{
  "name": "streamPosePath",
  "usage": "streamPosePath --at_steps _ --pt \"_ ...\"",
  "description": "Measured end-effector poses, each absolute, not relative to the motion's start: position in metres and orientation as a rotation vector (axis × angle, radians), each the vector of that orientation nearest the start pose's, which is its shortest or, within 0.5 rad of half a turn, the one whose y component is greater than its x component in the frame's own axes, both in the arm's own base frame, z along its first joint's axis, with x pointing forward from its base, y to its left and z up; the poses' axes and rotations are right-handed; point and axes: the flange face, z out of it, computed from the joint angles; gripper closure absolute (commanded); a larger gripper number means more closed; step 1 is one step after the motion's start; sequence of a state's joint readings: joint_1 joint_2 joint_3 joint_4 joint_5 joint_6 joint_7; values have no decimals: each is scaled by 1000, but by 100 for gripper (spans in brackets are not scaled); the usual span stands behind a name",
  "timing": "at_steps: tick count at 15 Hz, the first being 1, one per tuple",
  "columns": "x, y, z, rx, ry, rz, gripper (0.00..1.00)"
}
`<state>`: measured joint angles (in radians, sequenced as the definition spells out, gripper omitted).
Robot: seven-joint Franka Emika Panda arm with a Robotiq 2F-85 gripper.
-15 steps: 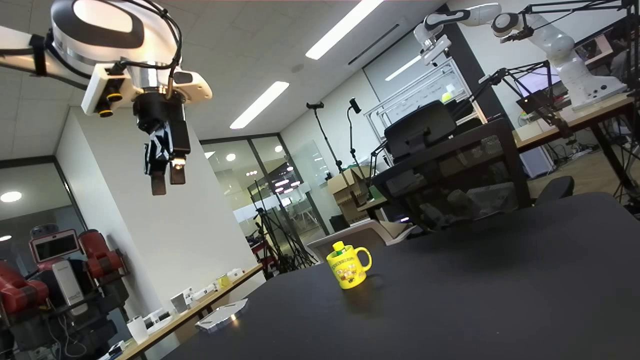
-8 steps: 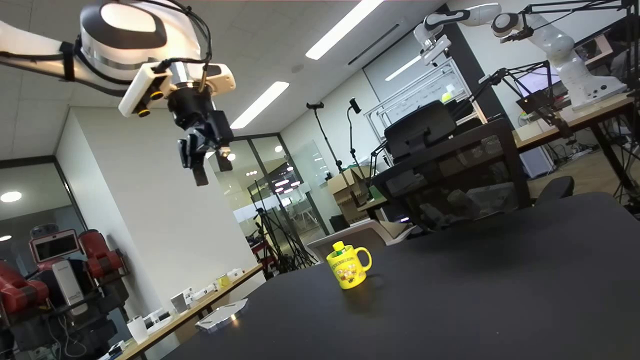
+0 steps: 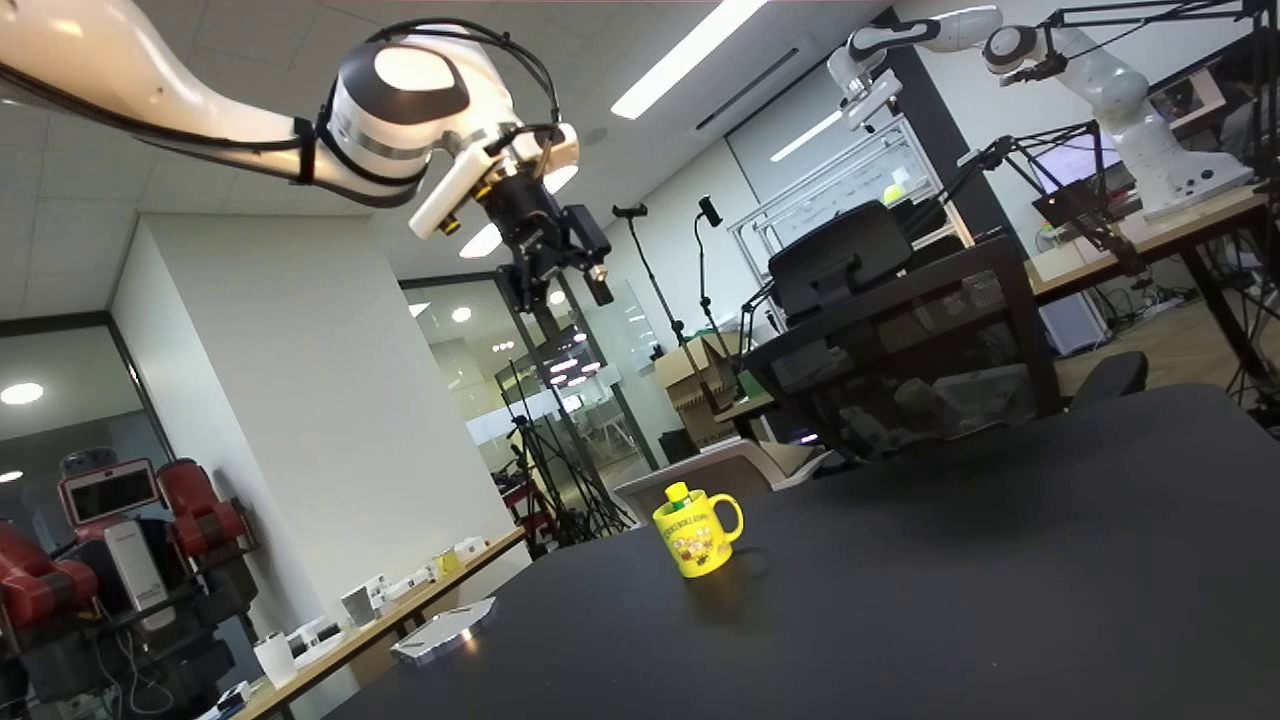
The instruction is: Take the bottle out of the mug and put it on the table
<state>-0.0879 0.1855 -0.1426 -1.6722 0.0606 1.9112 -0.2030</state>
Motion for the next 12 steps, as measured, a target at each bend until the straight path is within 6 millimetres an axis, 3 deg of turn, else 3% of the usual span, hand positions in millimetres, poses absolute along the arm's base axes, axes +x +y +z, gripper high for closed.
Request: streamPosePath --at_steps 3,7,9,12 --pt "659 -127 487 -3134 96 -188 0" --pt "713 -96 467 -3133 41 -246 0" --pt "719 -91 456 -3131 25 -236 0" --pt "718 -96 460 -3131 34 -243 0"
